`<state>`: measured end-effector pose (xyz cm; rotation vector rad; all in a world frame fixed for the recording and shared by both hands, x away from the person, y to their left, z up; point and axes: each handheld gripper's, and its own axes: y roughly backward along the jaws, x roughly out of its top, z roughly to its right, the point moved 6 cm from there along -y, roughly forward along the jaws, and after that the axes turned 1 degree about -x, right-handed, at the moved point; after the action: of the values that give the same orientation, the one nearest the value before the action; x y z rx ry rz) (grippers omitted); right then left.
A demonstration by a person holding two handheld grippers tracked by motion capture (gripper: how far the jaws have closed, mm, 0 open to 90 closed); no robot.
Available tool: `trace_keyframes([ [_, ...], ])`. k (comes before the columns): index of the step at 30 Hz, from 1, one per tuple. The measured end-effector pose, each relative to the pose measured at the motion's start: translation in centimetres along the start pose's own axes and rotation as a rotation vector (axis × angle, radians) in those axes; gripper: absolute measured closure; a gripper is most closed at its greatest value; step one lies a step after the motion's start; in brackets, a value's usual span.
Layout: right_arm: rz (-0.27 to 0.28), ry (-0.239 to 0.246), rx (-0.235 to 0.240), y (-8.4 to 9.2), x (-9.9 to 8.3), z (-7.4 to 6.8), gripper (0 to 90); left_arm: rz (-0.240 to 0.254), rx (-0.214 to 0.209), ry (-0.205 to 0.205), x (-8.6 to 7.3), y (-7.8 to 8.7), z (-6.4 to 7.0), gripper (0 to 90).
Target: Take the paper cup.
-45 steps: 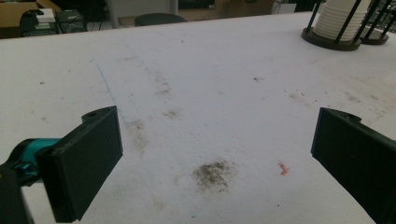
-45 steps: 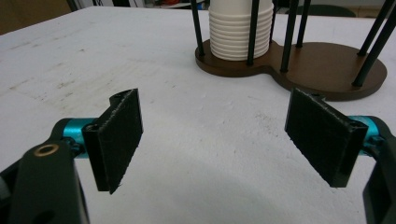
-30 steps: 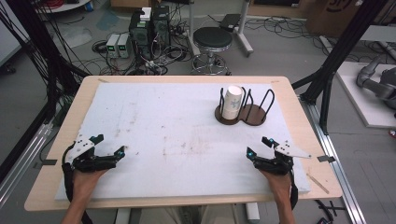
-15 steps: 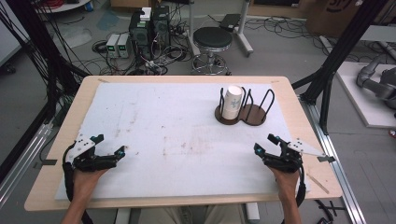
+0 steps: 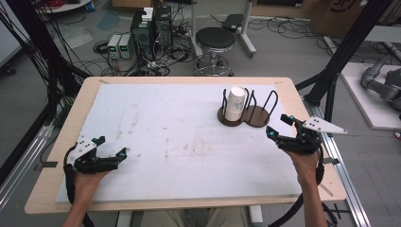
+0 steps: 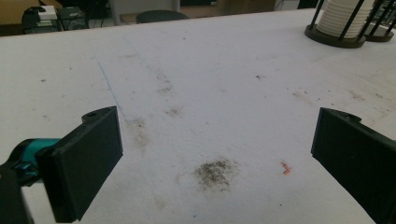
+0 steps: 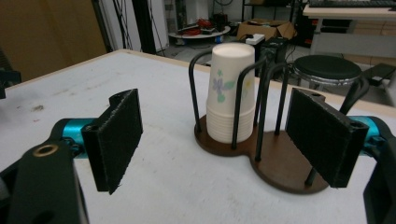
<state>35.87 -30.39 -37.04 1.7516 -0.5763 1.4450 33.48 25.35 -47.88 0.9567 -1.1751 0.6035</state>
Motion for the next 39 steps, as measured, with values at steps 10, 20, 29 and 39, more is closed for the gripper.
trace_keyframes([
  [10, -0.078, 0.064, 0.025, -1.0, 4.3, 1.7, 19.2, -0.003, 0.001, 0.000, 0.0, 0.0, 0.0, 1.9],
  [20, -0.168, 0.124, 0.069, -3.4, 7.0, 3.2, 19.2, -0.014, -0.009, 0.004, 0.0, -0.1, 0.0, 1.9],
  [29, -0.245, 0.198, 0.132, -6.5, 9.2, 3.3, 19.2, -0.019, -0.005, -0.005, 0.0, -0.2, 0.1, 1.9],
  [39, -0.294, 0.209, 0.160, -8.8, 10.1, 4.5, 19.3, -0.021, -0.004, -0.006, 0.0, -0.2, 0.1, 1.9],
])
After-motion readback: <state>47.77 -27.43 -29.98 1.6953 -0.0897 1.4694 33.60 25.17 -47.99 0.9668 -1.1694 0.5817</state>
